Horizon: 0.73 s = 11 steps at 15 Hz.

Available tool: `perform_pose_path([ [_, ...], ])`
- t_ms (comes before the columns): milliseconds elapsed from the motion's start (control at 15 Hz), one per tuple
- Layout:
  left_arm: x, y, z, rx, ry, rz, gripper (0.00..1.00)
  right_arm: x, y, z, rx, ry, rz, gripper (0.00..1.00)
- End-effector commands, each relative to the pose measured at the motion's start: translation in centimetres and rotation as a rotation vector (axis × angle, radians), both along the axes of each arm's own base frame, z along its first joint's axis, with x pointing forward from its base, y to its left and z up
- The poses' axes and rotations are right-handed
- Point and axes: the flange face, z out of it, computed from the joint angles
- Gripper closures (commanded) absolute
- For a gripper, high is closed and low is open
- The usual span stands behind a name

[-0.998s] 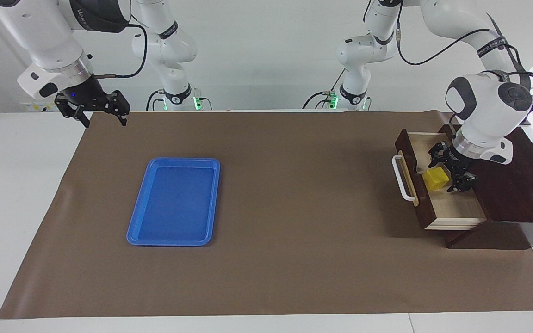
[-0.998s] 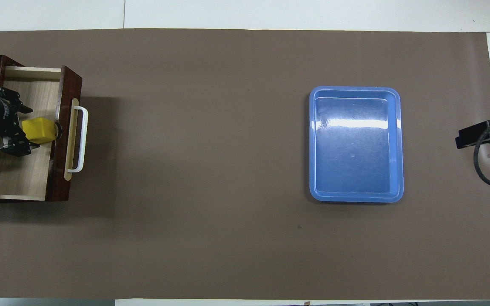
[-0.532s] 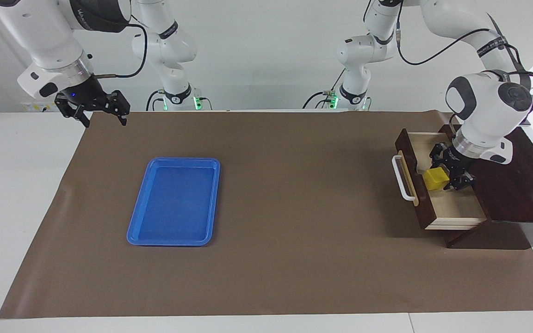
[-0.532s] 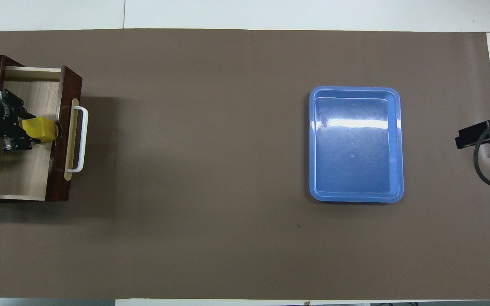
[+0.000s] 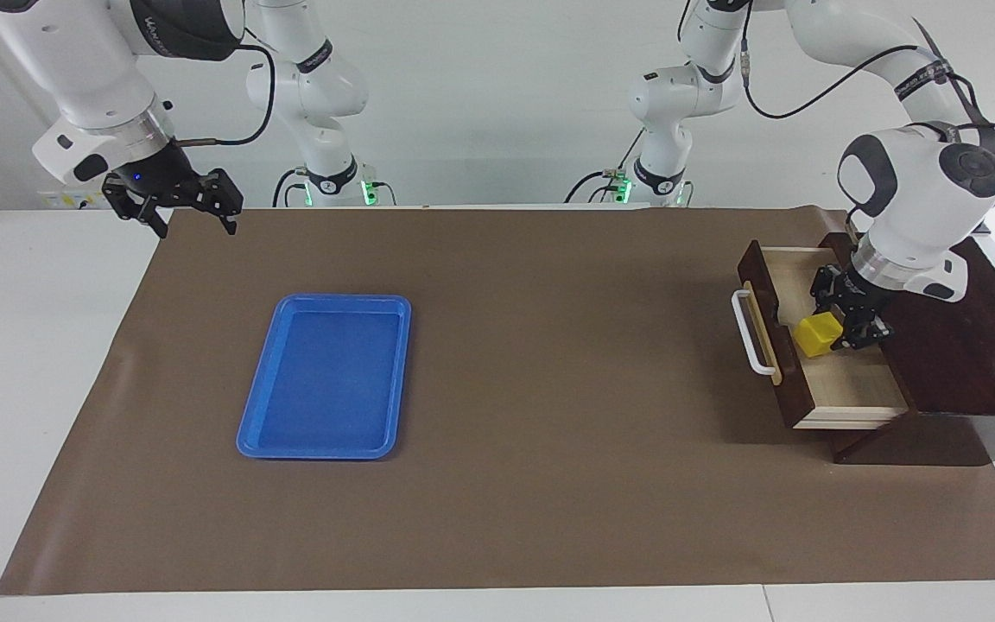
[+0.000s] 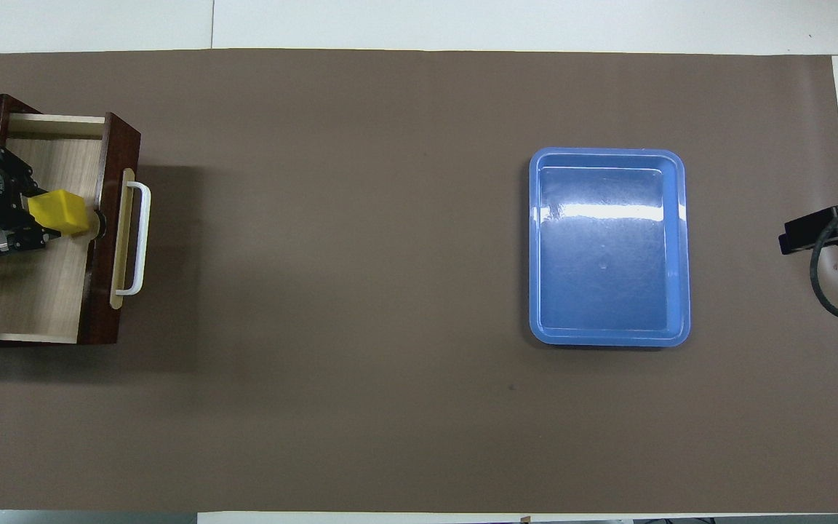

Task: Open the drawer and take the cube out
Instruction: 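Close the left gripper on the yellow cube, then lift the cube with the left gripper while the right gripper approaches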

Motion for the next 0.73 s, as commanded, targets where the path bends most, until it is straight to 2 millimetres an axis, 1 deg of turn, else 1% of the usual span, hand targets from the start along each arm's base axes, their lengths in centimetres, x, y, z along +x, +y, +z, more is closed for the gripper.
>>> perform_pose_path([
  [0,0.3,-0.6,6.0,-0.065,-0.032,-0.039,1.0,-0.4,-0.1,0.1,0.002,-0.017,0.012,0.0],
  [67,0.4,-0.9,7.8,-0.084,-0.044,-0.052,1.0,-0.4,-0.1,0.0,0.003,-0.016,0.009,0.0],
  [133,0.6,-1.9,9.5,-0.087,-0.052,-0.071,1.0,-0.4,0.0,0.0,0.018,-0.017,-0.004,0.0],
  [266,0.5,-6.1,11.4,-0.082,-0.025,-0.143,1.0,-0.4,0.2,-0.1,0.046,-0.014,-0.069,0.0],
  [333,0.1,-8.7,11.5,-0.067,-0.007,-0.207,1.0,-0.4,0.4,-0.3,0.055,-0.013,-0.101,0.0],
  [399,-0.3,-11.9,11.5,-0.037,0.0,-0.276,1.0,-0.4,0.8,-0.6,0.078,-0.006,-0.141,0.0],
  [466,-0.9,-15.6,11.6,-0.024,0.001,-0.341,1.0,-0.4,1.3,-1.1,0.107,0.01,-0.212,0.0],
  [532,-1.3,-17.7,11.7,-0.03,-0.002,-0.373,1.0,-0.6,1.6,-1.3,0.126,0.021,-0.271,0.0],
  [665,-2.7,-23.0,11.6,-0.043,0.002,-0.455,1.0,-0.7,2.7,-2.3,0.19,0.065,-0.4,0.0],
])
